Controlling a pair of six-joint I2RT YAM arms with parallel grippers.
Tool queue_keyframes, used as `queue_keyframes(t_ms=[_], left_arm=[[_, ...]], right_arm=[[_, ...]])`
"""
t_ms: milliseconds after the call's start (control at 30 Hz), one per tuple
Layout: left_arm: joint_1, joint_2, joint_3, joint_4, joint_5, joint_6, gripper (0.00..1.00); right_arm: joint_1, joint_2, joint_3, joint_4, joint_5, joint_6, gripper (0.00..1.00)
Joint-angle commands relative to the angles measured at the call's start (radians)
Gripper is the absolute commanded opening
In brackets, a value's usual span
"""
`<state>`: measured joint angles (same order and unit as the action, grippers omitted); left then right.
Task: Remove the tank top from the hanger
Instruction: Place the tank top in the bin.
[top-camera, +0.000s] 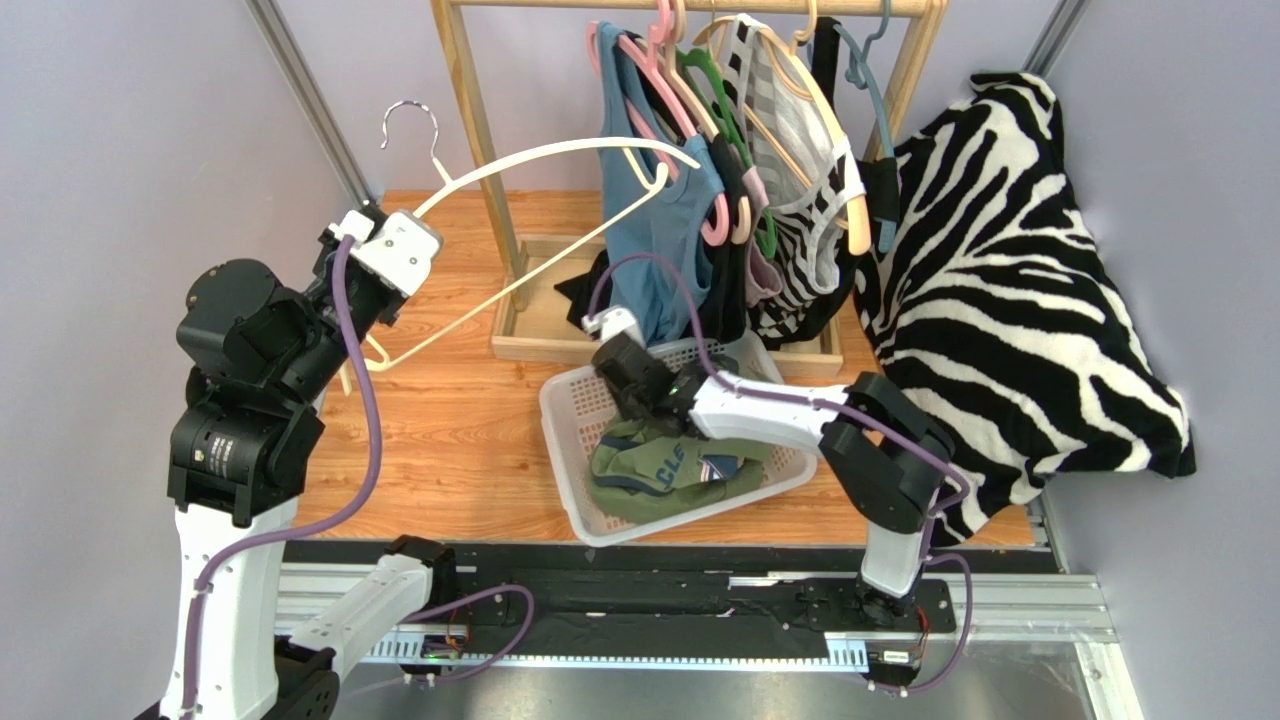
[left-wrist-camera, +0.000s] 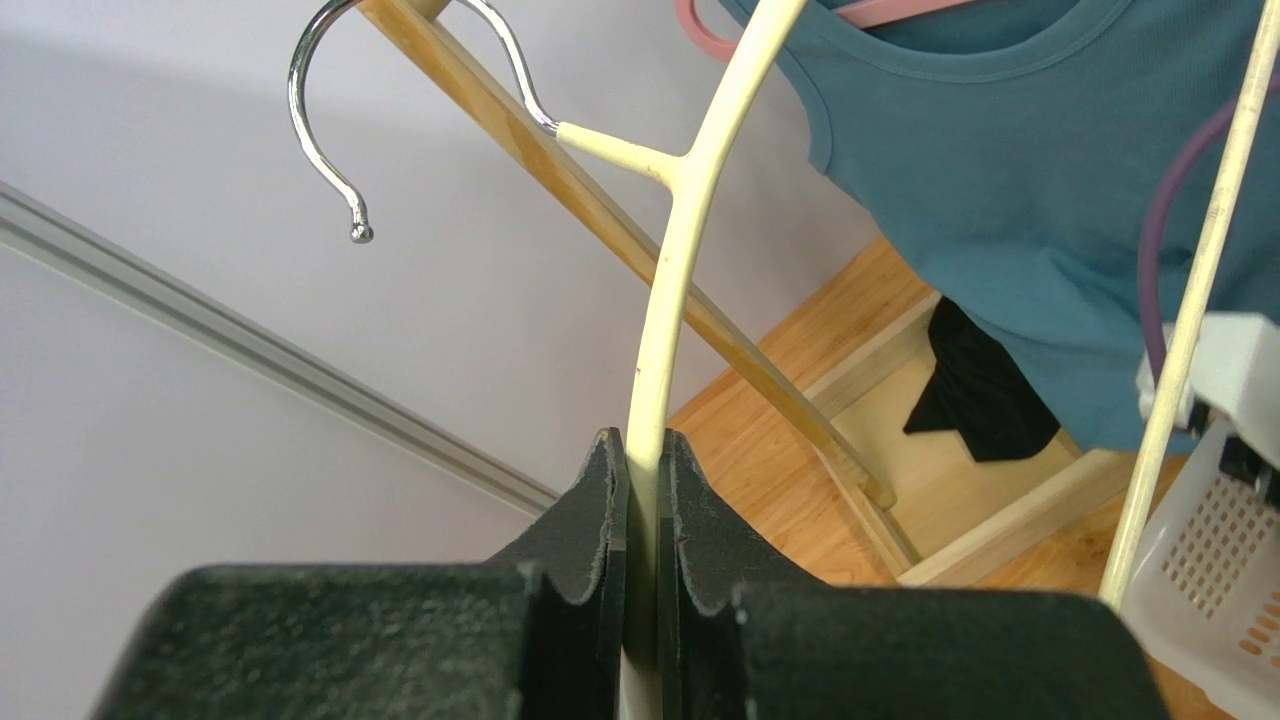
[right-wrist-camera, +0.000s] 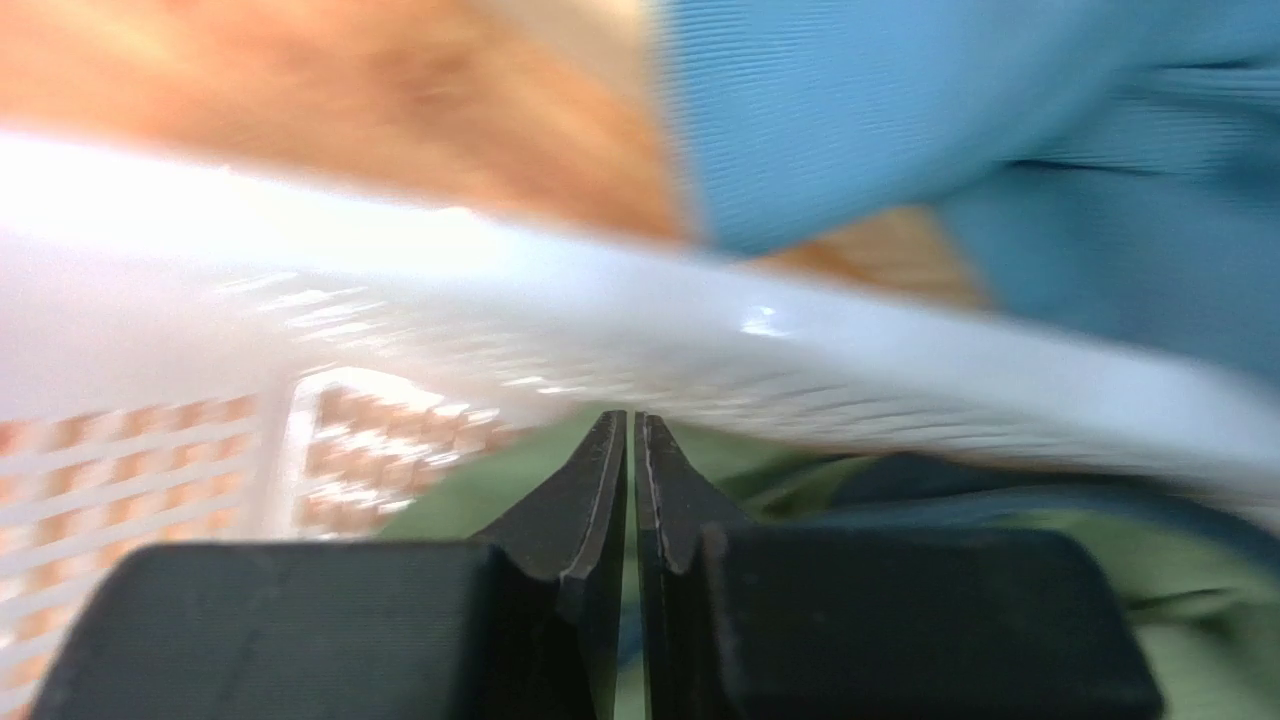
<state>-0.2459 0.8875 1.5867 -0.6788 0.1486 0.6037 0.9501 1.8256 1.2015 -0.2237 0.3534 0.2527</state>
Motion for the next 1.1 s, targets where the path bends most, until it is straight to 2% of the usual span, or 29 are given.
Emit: queue_keyframes(t_ms=[0, 100, 233, 533, 633, 767, 833, 933, 1067], left_arm=[[0.007, -0.027, 0.025, 0.033, 0.014, 0.007, 0.00], [0.007, -0.039, 0.016, 0.033, 0.014, 0.010, 0.00], [0.007, -0.041, 0.016, 0.030, 0.017, 0.007, 0.00], [0.007, -0.048, 0.027, 0.016, 0.016, 0.016, 0.00], [0.007, -0.047, 0.027, 0.012, 0.017, 0.019, 0.00], [0.007, -0.051, 0.025, 0.004, 0.019, 0.028, 0.00], [0.007, -0.051, 0.027, -0.002, 0.019, 0.030, 0.00], [0.007, -0.053, 0.027, -0.010, 0.026, 0.030, 0.00], [0.007, -0.067, -0.016, -0.007, 0.025, 0.051, 0.00]], right_arm=[[0.124, 0.020, 0.046, 0.009, 0.200, 0.043, 0.09], [0.164, -0.025, 0.001, 0.032, 0.257, 0.057, 0.10], [0.182, -0.036, -0.042, 0.106, 0.207, 0.023, 0.10], [0.162, 0.194, 0.228, 0.098, 0.116, -0.035, 0.10], [0.161, 0.250, 0.337, 0.070, 0.150, -0.041, 0.10], [0.148, 0.279, 0.377, 0.060, 0.216, -0.038, 0.10], [0.138, 0.265, 0.348, 0.060, 0.262, -0.035, 0.11], [0.116, 0.193, 0.267, 0.058, 0.289, -0.020, 0.18], [0.162, -0.044, 0.109, 0.066, 0.126, -0.116, 0.29]])
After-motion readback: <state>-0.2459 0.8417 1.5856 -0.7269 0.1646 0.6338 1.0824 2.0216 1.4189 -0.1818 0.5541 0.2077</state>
